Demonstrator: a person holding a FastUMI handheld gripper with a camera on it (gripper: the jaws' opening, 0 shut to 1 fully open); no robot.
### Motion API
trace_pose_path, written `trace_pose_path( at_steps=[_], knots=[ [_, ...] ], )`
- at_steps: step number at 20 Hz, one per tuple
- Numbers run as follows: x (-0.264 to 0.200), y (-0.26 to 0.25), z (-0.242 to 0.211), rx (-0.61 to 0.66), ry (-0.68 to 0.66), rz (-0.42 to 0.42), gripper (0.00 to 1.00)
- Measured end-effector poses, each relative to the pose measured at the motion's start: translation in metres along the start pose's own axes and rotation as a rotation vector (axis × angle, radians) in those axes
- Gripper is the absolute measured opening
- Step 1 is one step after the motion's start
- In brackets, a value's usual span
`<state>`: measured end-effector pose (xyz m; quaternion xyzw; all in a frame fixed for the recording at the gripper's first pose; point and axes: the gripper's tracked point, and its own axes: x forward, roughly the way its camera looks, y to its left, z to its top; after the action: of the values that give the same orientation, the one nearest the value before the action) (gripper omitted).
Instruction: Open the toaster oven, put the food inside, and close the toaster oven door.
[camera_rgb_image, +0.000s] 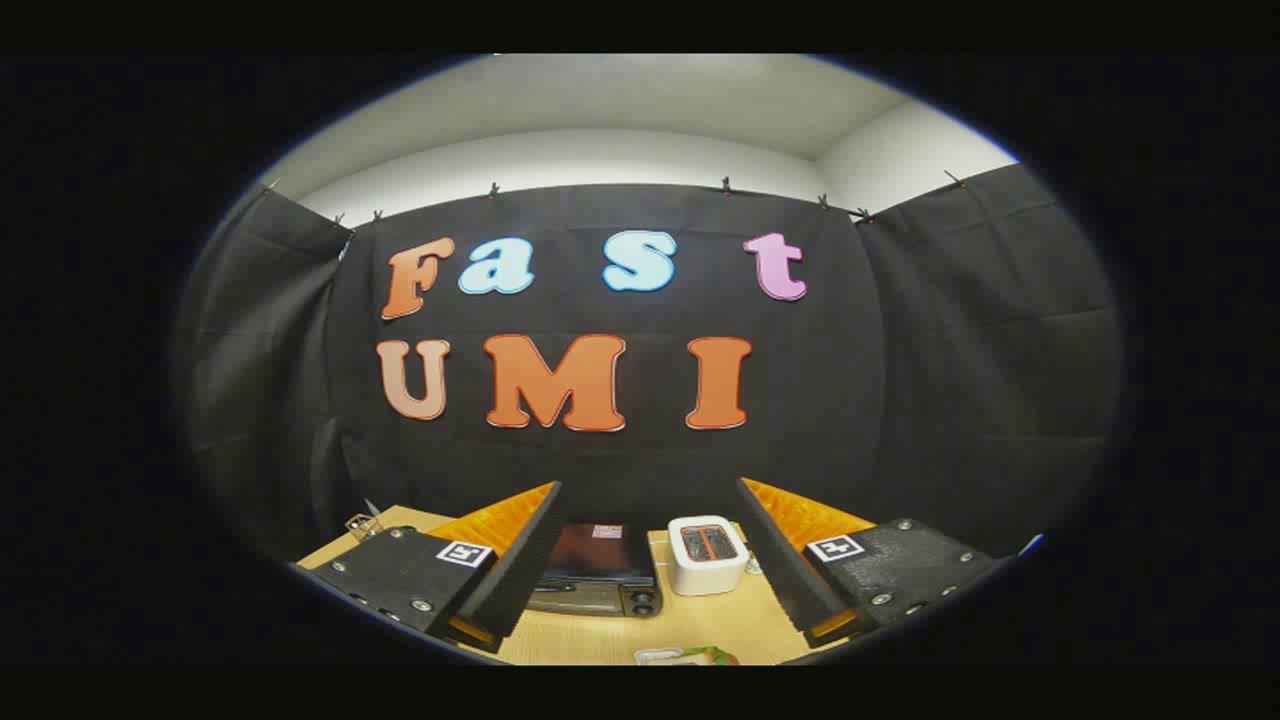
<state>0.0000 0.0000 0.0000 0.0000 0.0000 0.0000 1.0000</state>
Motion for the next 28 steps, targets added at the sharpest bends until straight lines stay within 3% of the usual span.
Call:
trace_pose_path(
  at_steps=[19, 28],
  knots=[
    [0.035, 0.029, -0.051, 0.002, 0.08, 0.03, 0.99],
    [0.1, 0.11, -0.156, -0.04, 0.207, 0.093, 0.99]
  ],
)
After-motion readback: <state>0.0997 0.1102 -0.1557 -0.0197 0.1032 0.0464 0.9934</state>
